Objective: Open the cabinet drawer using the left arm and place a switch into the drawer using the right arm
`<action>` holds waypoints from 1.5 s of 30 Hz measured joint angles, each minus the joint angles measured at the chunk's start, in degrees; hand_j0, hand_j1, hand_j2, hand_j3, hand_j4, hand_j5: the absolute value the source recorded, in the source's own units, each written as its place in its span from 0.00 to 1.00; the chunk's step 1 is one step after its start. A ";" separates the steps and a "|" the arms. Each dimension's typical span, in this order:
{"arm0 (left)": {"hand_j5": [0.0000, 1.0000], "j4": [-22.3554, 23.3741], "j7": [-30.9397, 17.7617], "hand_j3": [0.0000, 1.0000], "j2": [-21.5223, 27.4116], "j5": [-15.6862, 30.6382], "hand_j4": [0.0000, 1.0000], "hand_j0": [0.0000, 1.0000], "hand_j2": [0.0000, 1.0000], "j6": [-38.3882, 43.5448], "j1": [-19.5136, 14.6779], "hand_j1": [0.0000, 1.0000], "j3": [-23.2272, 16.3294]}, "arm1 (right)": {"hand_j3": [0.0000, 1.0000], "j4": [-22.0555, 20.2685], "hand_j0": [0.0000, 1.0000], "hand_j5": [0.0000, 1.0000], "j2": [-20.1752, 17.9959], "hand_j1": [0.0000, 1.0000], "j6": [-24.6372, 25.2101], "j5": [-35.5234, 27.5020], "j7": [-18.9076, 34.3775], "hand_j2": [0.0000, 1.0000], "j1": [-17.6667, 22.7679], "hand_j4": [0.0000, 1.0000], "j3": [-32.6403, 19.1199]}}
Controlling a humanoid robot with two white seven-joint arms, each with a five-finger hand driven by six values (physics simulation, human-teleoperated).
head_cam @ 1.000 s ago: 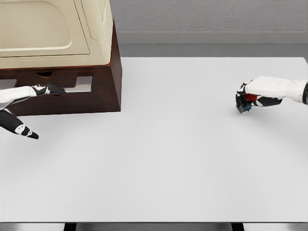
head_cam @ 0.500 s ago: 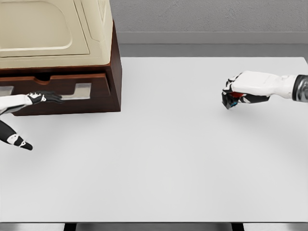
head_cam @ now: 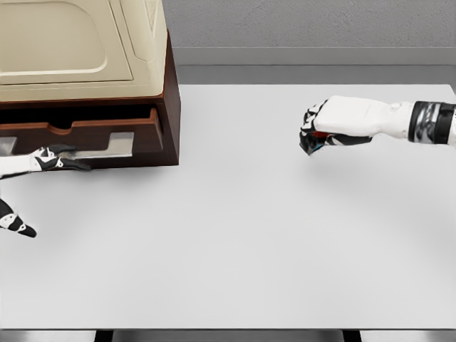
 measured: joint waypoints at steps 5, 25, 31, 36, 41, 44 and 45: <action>1.00 0.34 0.14 1.00 1.20 -2.79 1.00 1.00 1.00 -5.26 0.89 1.00 -0.52 | 0.40 -0.95 0.40 0.40 1.59 0.40 -0.02 0.04 0.01 0.40 -1.58 0.40 1.51; 1.00 0.62 0.33 1.00 3.15 -5.63 1.00 1.00 1.00 -13.52 3.00 1.00 -0.97 | 0.40 -7.23 0.40 0.40 3.80 0.40 0.01 -0.38 -0.01 0.40 -8.79 0.40 4.20; 1.00 0.42 0.08 1.00 3.96 -3.60 1.00 1.00 1.00 -13.48 3.37 1.00 -0.51 | 0.40 -7.70 0.40 0.40 4.97 0.40 0.00 -0.52 -0.01 0.40 -11.43 0.40 5.52; 1.00 0.36 -0.13 1.00 5.09 -2.72 1.00 1.00 1.00 -13.68 3.23 1.00 0.15 | 0.40 -8.36 0.40 0.40 5.34 0.40 -0.01 -0.61 -0.01 0.40 -12.22 0.40 5.93; 1.00 0.45 -0.03 1.00 5.36 -3.30 1.00 1.00 1.00 -13.72 3.24 1.00 0.66 | 0.40 -8.80 0.40 0.40 6.94 0.40 0.01 -0.71 0.00 0.40 -15.47 0.40 7.80; 1.00 0.50 -0.03 1.00 5.37 -3.72 1.00 1.00 1.00 -13.74 3.28 1.00 1.11 | 0.40 -8.91 0.40 0.40 7.94 0.40 0.01 -1.51 0.00 0.40 -17.40 0.40 9.59; 1.00 0.51 -0.01 1.00 5.39 -3.78 1.00 1.00 1.00 -13.73 3.25 1.00 1.25 | 0.40 -8.98 0.40 0.40 8.13 0.40 0.01 -1.88 0.00 0.40 -17.93 0.40 10.04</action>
